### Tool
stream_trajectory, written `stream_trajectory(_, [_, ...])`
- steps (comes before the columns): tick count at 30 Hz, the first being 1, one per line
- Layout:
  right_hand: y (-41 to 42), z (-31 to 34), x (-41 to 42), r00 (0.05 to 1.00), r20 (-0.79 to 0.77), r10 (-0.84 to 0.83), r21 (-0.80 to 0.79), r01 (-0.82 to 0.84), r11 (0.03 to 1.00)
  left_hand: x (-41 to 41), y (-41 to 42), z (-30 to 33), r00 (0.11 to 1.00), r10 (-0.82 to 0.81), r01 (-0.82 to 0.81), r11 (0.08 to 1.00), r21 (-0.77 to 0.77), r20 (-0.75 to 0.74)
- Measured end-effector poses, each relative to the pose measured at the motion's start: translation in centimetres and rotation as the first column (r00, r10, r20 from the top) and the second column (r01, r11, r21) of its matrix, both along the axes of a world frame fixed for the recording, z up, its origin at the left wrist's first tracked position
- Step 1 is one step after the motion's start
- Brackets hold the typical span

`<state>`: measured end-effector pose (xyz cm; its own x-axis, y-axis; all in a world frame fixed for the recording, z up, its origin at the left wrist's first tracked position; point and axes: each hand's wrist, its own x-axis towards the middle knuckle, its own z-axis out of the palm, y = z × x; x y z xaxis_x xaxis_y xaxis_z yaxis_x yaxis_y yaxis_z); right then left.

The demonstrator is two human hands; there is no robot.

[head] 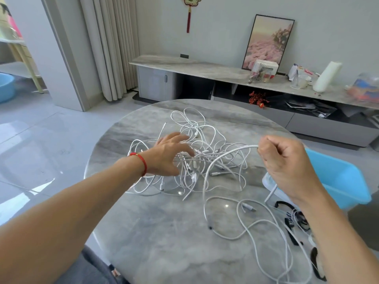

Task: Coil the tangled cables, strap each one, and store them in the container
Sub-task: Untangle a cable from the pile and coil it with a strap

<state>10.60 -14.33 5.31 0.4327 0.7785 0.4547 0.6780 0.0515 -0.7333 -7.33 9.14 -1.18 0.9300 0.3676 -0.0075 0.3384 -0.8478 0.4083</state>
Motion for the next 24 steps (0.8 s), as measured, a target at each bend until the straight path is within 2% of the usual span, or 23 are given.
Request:
stream_trajectory(3, [0.4,-0.5,0.4,0.996,-0.090,0.017,0.012,-0.016,1.000,-0.1,-1.9,2.4,0.987,-0.089,0.104,0.989,-0.106,0.137])
stream_trajectory(5, [0.6,-0.2,0.5,0.989,-0.145,0.025,0.047,-0.018,0.999,0.3,-3.5,3.3,0.971,-0.060,0.117,0.964,-0.238,0.232])
stream_trajectory(8, [1.0,-0.1,0.5,0.972,-0.236,0.012,0.096,0.011,0.995,1.5,-5.8,3.3,0.956,0.037,0.145,0.803,-0.579,0.290])
stream_trajectory(11, [1.6,-0.1,0.5,0.934,-0.357,-0.008,0.156,0.068,0.985,2.8,-6.8,2.7,0.935,0.162,0.099,0.733,-0.673,0.315])
stream_trajectory(14, [1.9,-0.5,0.9,0.889,-0.458,-0.010,0.142,0.084,0.986,3.3,-7.1,2.9,0.883,0.350,0.076,0.550,-0.832,0.312])
stream_trajectory(16, [2.1,-1.2,0.9,0.892,-0.451,-0.017,0.048,0.043,0.998,3.5,-7.3,3.6,0.865,0.408,0.122,0.393,-0.911,0.292])
stream_trajectory(18, [2.6,-1.8,0.3,0.909,-0.416,-0.019,-0.053,-0.004,0.999,3.9,-7.5,4.2,0.864,0.426,0.148,0.297,-0.943,0.270])
stream_trajectory(21, [3.8,-2.5,-0.8,0.924,-0.379,-0.055,-0.108,0.015,0.994,4.9,-8.1,4.2,0.859,0.447,0.116,0.304,-0.945,0.250])
stream_trajectory(24, [4.6,-2.6,-0.7,0.966,-0.241,-0.090,-0.160,0.052,0.986,6.0,-8.7,3.9,0.845,0.462,0.108,0.344,-0.933,0.268])
